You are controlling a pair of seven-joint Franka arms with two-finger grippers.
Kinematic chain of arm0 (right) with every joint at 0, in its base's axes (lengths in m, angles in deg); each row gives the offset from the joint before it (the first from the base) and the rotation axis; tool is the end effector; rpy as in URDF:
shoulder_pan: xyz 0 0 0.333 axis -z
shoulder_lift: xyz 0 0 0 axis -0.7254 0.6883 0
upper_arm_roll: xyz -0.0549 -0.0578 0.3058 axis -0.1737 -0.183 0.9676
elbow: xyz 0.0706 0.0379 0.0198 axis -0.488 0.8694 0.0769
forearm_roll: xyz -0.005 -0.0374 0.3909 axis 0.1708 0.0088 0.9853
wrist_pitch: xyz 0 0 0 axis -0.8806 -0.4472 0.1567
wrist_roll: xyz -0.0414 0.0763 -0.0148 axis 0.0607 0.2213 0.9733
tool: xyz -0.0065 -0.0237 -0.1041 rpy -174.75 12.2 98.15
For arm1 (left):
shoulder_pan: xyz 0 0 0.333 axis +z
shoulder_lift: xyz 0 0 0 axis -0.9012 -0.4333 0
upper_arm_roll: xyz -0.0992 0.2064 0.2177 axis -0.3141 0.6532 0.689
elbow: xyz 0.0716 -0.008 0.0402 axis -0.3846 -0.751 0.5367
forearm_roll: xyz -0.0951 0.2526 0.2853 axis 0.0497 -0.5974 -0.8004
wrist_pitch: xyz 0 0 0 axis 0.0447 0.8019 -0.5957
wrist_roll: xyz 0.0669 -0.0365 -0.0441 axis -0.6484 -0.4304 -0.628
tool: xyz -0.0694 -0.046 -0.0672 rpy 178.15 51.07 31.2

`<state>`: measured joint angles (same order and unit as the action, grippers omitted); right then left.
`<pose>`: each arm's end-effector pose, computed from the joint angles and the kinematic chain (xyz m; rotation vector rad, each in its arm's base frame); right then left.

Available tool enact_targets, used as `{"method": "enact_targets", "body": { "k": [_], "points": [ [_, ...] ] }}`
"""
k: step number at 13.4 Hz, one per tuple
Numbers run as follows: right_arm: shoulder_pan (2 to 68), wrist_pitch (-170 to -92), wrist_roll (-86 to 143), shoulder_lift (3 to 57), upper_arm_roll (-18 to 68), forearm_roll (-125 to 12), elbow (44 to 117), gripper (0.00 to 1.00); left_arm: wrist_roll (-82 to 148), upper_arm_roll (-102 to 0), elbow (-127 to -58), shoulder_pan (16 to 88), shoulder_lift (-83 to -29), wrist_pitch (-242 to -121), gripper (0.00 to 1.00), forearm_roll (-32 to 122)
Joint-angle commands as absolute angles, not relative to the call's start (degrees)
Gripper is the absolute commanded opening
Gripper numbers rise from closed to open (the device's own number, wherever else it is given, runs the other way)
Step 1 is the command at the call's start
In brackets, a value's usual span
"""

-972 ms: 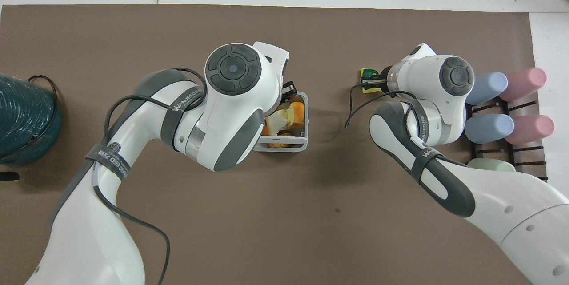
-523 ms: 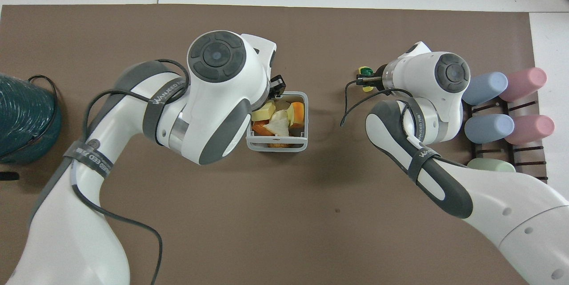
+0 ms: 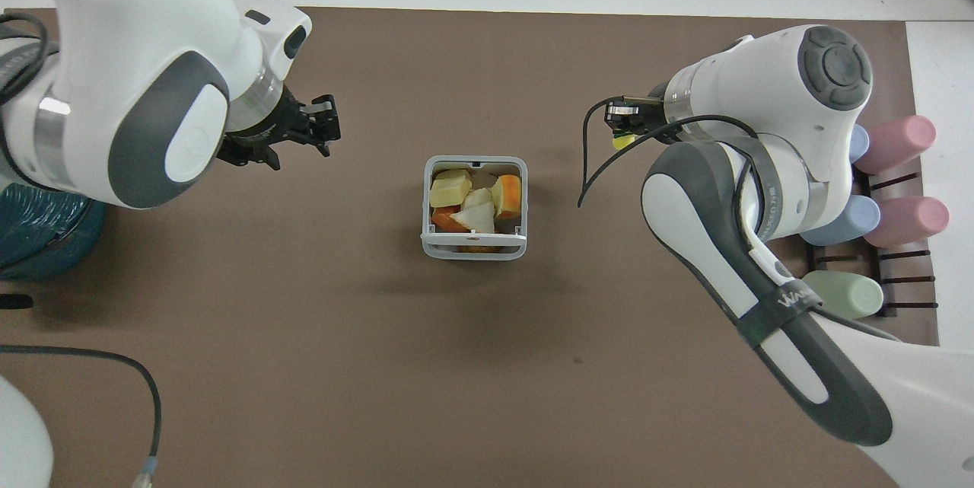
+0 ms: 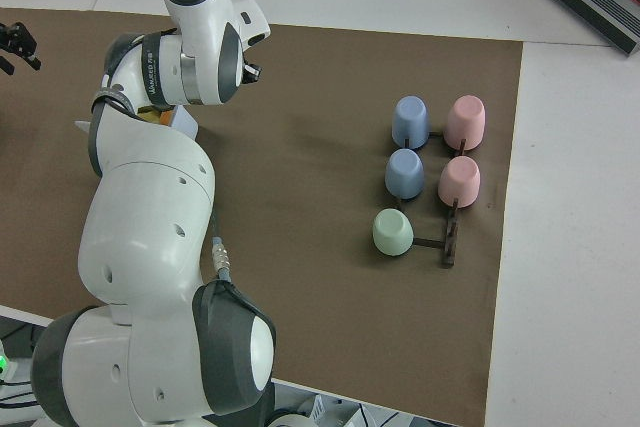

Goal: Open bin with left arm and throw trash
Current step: 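Return the left gripper to rest while the right gripper lifts the sponge, then lower the green sponge into the bin and open the right gripper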

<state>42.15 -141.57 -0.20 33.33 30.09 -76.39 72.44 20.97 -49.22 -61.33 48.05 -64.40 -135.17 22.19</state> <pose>0.6488 0.1846 0.4481 -2.8286 0.2522 -0.2326 0.6152 -0.1980 0.5364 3.1142 0.2716 -0.1332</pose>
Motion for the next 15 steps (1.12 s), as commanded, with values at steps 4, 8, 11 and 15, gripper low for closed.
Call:
{"method": "enact_targets", "body": {
  "k": [4, 8, 11, 15],
  "points": [
    [35.3, -142.7, -8.7, 34.7, 31.4, -68.3, 70.5, 0.0, 42.4, -49.3, -61.9, 56.1, -57.7, -129.4, 0.63, 22.5],
    [30.9, -143.5, -16.6, 35.7, 31.4, -68.0, 70.6, 0.0, 50.5, -49.3, -66.0, 57.6, -54.1, -128.9, 0.63, 18.0],
    [28.6, -145.9, -19.9, 36.7, 31.4, -64.7, 70.9, 0.0, 50.7, -49.3, -71.1, 57.8, -51.7, -132.5, 0.63, 18.0],
    [27.3, -146.7, -22.2, 38.9, 31.4, -64.4, 70.8, 0.0, 48.0, -49.4, -76.7, 57.6, -49.5, -140.5, 0.64, 18.6]
  ]
}}
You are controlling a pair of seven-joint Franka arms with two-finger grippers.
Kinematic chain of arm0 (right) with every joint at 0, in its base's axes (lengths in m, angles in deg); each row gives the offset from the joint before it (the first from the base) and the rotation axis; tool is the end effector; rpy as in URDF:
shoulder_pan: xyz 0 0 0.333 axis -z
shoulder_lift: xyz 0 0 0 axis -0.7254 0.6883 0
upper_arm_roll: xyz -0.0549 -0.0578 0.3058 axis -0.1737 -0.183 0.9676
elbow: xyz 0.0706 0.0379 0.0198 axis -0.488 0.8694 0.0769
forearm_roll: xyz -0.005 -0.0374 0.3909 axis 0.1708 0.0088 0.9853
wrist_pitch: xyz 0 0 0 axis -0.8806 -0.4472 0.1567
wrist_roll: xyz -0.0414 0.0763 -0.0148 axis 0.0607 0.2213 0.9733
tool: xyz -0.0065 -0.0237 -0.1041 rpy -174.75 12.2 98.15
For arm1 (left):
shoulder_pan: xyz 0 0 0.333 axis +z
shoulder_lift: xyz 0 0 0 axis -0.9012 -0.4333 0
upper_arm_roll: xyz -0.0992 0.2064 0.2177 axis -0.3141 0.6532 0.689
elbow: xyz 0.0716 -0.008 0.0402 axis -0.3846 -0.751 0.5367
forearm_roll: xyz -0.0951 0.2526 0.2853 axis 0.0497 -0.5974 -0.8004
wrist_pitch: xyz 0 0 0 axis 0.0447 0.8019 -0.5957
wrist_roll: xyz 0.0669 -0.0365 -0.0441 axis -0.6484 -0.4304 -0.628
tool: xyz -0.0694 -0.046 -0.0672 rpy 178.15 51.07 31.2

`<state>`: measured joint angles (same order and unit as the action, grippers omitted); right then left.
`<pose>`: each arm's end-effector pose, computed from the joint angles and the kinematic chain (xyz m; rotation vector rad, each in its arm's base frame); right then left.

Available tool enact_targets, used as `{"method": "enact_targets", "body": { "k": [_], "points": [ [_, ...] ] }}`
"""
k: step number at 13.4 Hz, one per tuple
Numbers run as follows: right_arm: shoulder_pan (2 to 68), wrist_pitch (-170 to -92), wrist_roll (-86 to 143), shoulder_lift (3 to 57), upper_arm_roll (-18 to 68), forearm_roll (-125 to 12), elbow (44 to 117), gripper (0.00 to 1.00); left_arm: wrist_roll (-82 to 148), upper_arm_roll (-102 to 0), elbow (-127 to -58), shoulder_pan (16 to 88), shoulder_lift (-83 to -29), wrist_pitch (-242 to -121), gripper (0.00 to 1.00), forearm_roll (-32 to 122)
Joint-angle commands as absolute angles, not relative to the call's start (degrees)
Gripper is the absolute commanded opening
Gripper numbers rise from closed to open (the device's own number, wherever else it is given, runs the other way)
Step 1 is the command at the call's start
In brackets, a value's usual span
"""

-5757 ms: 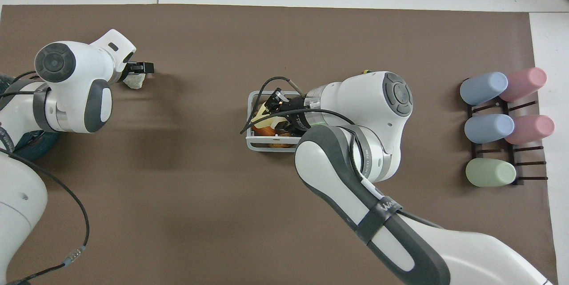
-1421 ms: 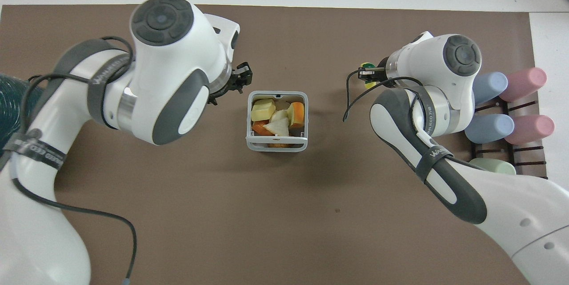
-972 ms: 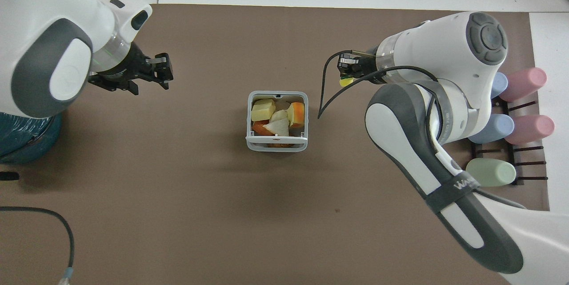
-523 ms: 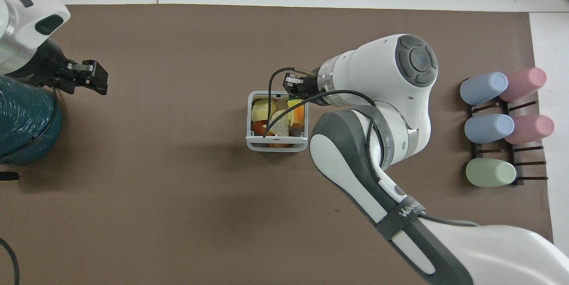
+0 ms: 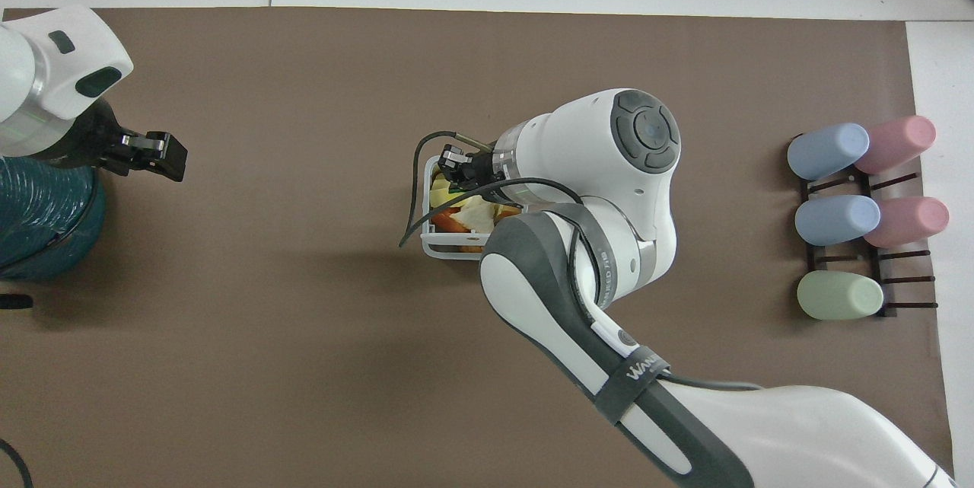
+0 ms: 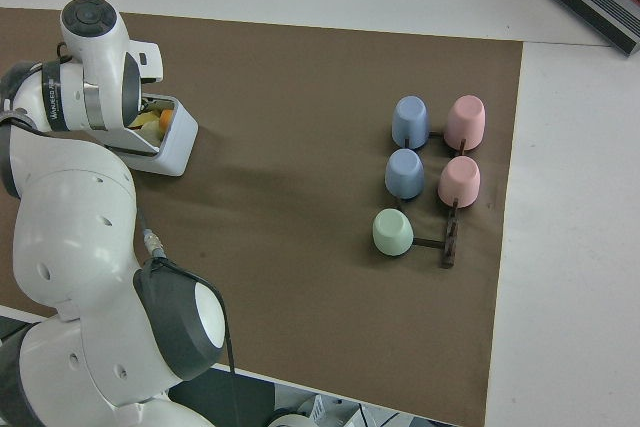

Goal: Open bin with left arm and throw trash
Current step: 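Lower the green sponge into the bin and open the right gripper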

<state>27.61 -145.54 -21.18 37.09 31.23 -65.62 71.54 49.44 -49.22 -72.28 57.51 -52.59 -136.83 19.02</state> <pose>0.5887 0.3591 0.4219 -2.6151 0.5277 0.0365 0.5848 -0.0822 0.5759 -3.1133 0.2537 0.0450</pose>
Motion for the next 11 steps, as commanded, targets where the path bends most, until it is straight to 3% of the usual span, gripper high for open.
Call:
{"method": "enact_targets", "body": {
  "k": [1, 2, 4, 7, 11],
  "points": [
    [27.3, -146.7, -22.3, 39.2, 31.4, -64.4, 70.8, 0.0, 46.5, -49.4, -76.7, 57.4, -49.5, -140.5, 0.64, 18.7],
    [27.3, -146.7, -22.3, 39.3, 31.4, -64.4, 70.8, 0.04, 46.2, -49.4, -76.8, 57.0, -49.4, -140.5, 0.68, 18.7],
    [27.0, -146.7, -22.5, 39.8, 31.4, -64.3, 70.9, 0.19, 45.7, -49.5, -76.7, 56.9, -49.4, -140.7, 1.0, 18.7],
    [26.8, -147.4, -24.0, 40.5, 31.4, -64.4, 71.0, 0.46, 45.7, -49.5, -76.7, 57.1, -49.4, -141.0, 1.0, 21.1],
    [26.9, -147.4, -23.9, 40.5, 31.4, -64.5, 70.6, 0.93, 42.6, -49.4, -76.7, 57.6, -49.5, -141.9, 1.0, 23.9]
  ]
}}
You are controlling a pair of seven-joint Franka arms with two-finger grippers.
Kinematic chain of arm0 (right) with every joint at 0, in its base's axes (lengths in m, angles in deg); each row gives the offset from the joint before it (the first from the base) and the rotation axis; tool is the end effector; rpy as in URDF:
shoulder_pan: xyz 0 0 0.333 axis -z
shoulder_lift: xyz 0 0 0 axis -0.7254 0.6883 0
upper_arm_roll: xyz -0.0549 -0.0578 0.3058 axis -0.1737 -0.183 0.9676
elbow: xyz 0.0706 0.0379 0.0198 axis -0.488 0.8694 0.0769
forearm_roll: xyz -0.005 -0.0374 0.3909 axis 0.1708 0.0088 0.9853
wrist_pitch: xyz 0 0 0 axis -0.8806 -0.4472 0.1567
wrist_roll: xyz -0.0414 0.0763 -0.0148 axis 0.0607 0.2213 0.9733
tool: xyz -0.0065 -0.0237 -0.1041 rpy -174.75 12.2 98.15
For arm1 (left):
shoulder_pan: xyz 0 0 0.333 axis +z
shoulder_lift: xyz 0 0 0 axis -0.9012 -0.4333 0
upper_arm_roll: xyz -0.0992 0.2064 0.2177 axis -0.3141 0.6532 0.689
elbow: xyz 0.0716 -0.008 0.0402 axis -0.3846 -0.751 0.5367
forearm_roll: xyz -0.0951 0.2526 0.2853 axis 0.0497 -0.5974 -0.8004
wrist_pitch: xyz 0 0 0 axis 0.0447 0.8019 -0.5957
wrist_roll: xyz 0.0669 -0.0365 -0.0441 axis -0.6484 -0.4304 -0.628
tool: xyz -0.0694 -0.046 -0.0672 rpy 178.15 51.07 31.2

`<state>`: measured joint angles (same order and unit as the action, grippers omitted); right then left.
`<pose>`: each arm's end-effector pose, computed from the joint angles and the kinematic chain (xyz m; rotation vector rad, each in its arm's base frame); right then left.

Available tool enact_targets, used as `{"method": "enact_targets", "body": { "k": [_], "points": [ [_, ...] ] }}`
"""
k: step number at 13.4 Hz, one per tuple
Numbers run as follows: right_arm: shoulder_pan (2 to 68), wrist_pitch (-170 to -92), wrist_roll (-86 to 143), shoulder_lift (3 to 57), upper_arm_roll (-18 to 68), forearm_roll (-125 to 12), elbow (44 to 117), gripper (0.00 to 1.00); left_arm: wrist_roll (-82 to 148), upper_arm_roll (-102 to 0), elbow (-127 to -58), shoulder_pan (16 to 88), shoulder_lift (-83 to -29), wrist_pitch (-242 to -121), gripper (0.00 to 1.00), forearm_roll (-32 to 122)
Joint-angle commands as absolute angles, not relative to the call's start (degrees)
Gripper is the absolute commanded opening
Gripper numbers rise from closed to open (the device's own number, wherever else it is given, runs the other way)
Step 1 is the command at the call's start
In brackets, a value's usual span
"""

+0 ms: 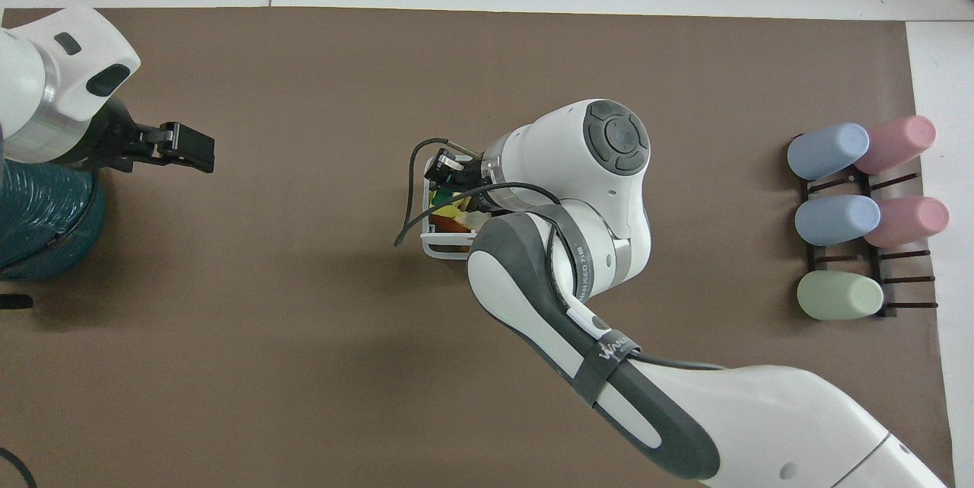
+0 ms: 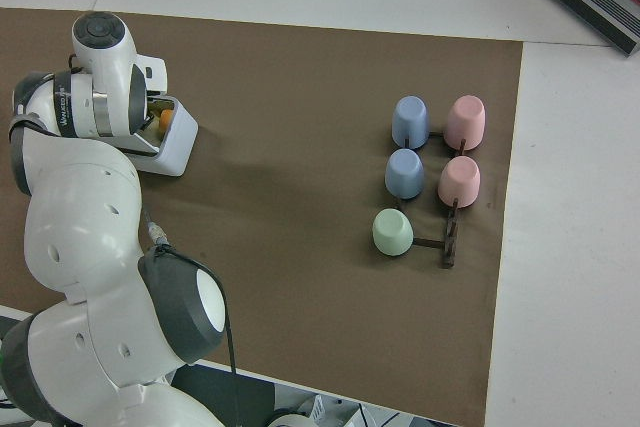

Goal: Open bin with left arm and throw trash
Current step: 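Lower the green sponge into the bin and open the right gripper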

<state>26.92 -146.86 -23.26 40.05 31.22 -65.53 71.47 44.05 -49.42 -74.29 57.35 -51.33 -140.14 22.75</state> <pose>0.5904 0.3672 0.3898 -2.6168 0.5845 0.0844 0.5820 -0.0920 0.5773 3.0897 -0.1054 0.0142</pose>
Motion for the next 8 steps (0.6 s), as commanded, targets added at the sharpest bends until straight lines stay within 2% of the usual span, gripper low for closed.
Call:
{"method": "enact_targets", "body": {
  "k": [1, 6, 8],
  "points": [
    [26.9, -147.2, -23.9, 40.3, 31.4, -64.6, 70.6, 1.0, 42.6, -49.4, -76.7, 57.6, -49.5, -141.9, 1.0, 23.9],
    [27.1, -145.4, -24.0, 38.3, 31.1, -65.9, 70.5, 1.0, 43.3, -49.4, -76.7, 57.6, -49.5, -141.9, 1.0, 23.8],
    [27.8, -144.2, -23.8, 36.2, 30.8, -70.6, 70.5, 1.0, 42.8, -49.4, -76.7, 57.6, -49.5, -141.9, 1.0, 23.7]
  ]
}}
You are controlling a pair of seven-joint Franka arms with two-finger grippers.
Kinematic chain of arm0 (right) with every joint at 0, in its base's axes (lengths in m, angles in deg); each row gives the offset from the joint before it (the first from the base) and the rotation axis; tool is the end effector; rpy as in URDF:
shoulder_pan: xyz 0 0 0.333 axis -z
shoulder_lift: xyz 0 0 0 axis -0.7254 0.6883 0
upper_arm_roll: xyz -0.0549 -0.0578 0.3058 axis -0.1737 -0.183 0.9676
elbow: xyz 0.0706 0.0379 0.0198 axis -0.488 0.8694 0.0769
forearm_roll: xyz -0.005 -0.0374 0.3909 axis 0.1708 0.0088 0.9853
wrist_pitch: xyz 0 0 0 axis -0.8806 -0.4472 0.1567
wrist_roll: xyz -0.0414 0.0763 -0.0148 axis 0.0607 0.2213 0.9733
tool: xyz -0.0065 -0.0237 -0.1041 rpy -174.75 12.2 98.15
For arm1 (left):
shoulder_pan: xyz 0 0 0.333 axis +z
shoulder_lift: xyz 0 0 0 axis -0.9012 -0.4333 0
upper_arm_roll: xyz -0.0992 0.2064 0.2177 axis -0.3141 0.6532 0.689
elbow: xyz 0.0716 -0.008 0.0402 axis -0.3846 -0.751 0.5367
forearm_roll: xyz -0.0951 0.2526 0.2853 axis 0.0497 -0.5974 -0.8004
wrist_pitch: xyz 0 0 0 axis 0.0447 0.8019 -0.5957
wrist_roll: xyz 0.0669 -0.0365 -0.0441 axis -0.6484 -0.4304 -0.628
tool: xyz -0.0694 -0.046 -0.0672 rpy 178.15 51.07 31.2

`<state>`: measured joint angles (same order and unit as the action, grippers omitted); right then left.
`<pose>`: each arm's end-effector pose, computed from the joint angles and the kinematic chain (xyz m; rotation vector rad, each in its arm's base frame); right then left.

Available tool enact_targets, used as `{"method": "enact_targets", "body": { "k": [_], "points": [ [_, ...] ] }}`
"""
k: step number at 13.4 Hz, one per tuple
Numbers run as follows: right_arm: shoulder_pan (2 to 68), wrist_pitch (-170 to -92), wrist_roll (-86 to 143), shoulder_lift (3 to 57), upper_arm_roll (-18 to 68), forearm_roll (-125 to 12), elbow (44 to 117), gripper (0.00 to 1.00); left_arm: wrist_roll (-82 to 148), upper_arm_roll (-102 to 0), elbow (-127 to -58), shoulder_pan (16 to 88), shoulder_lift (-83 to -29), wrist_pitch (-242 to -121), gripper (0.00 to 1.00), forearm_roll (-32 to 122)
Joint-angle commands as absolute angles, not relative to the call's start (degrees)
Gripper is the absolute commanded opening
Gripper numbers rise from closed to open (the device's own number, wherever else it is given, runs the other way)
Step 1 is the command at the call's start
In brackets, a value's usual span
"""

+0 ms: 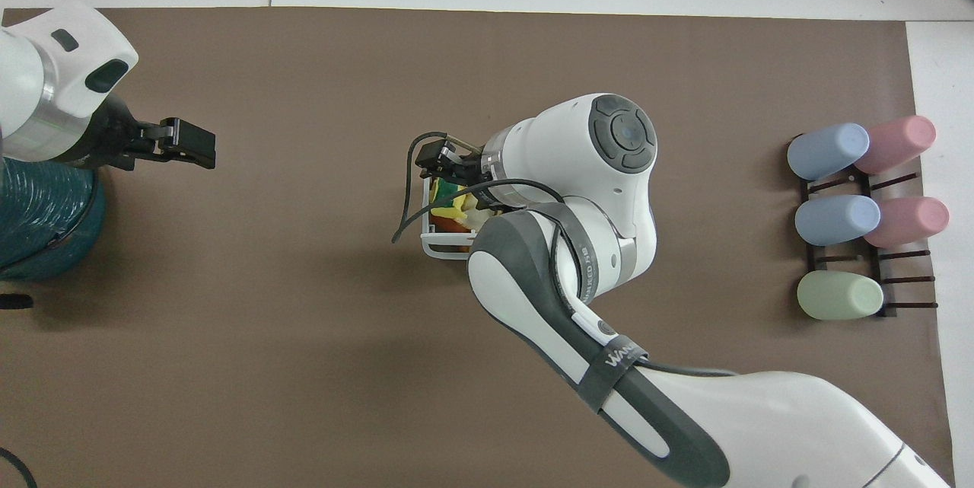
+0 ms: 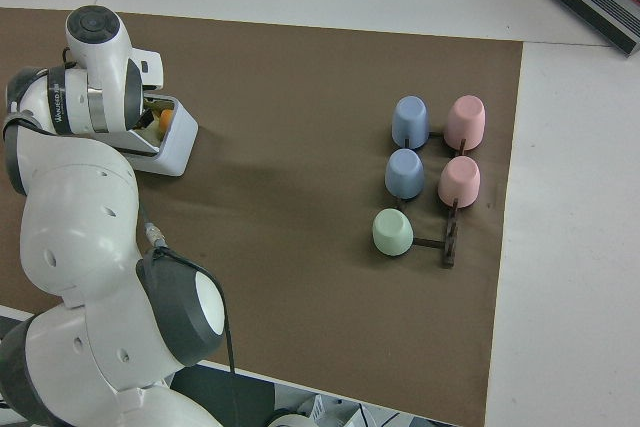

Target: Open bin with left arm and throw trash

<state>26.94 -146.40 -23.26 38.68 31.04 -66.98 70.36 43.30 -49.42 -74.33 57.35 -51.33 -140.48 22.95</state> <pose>0.5929 0.3656 0.4144 -2.6186 0.5567 0.0270 0.5825 -0.0924 0.5775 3.0862 -0.0842 0.0211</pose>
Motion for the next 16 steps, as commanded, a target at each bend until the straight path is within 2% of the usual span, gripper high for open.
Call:
{"method": "enact_targets", "body": {
  "k": [1, 7, 11, 16],
  "points": [
    [28.5, -143.3, -23.5, 34.8, 30.7, -74.5, 70.6, 1.0, 42.8, -49.3, -76.7, 57.7, -49.5, -142.0, 1.0, 23.7],
    [38.2, -138.2, -16.3, 30.8, 31.0, -96.2, 70.5, 1.0, 43.0, -49.3, -76.6, 57.8, -49.5, -141.2, 1.0, 23.0],
    [44.7, -128.8, -9.0, 24.6, 31.1, -95.5, 70.7, 1.0, 43.1, -49.4, -76.4, 57.8, -49.5, -142.0, 1.0, 21.8],
    [48.3, -117.1, -3.4, 17.9, 30.2, -92.5, 70.9, 1.0, 43.2, -49.3, -76.6, 58.2, -49.4, -141.8, 1.0, 21.8]
  ]
}}
